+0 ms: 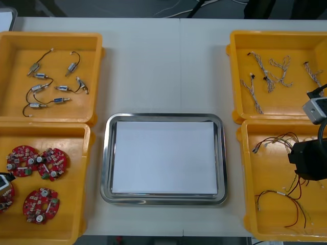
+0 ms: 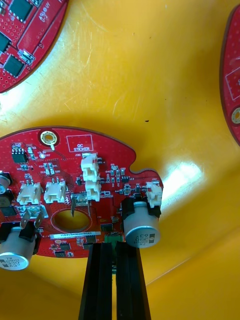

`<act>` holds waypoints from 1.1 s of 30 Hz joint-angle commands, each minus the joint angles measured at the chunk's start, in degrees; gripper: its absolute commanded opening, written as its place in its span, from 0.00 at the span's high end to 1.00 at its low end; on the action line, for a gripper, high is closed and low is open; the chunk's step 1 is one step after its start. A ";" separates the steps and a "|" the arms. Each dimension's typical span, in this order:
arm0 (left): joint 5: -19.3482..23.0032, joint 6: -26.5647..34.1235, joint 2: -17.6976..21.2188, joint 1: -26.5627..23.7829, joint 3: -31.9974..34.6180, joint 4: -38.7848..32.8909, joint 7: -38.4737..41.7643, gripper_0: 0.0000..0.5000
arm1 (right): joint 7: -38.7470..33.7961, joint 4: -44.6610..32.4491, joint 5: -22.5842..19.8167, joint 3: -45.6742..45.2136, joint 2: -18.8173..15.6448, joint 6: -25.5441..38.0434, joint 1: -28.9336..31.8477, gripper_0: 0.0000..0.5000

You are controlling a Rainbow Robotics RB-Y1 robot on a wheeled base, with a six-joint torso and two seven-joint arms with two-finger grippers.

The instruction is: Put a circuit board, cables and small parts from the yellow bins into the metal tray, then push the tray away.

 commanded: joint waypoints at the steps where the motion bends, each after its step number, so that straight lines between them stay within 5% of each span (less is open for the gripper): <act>1: -0.39 -0.69 0.84 -0.30 0.44 0.08 -5.07 1.00 | -1.65 -1.60 0.48 0.65 -2.04 0.20 0.15 1.00; 33: 6.21 4.23 0.92 -2.41 8.88 -2.99 -0.24 1.00 | -1.65 -1.60 0.48 0.65 -2.04 0.20 0.15 1.00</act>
